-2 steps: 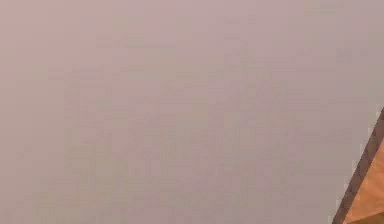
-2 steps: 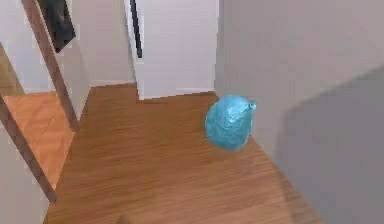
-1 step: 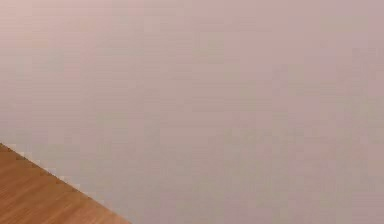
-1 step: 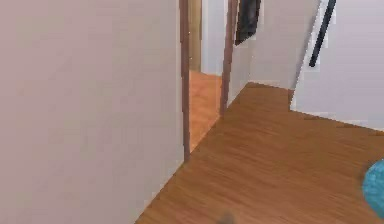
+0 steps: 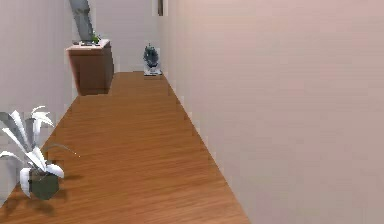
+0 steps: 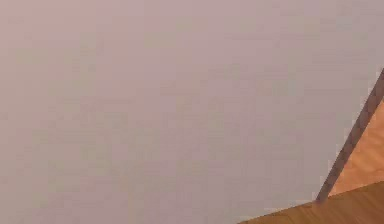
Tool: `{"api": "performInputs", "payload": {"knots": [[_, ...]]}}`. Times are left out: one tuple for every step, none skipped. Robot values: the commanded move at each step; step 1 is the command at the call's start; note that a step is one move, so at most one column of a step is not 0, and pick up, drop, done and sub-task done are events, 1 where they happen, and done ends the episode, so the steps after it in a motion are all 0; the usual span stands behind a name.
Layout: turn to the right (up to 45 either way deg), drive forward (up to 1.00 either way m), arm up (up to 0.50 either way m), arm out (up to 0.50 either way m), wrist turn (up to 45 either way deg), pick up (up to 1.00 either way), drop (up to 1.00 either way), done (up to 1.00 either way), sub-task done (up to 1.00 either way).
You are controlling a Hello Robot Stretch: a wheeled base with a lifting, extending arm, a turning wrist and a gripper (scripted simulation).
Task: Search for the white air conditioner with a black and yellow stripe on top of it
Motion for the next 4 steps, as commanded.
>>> {"api": "performInputs", "payload": {"knots": [[-12.0,0.00,0.00,0.00,0.0,0.00,0.00,0.00,0.00],[0.0,1.00,0.00,0.00,0.0,0.00,0.00,0.00,0.00],[0.0,1.00,0.00,0.00,0.0,0.00,0.00,0.00,0.00],[0.0,1.00,0.00,0.00,0.0,0.00,0.00,0.00,0.00]]}}
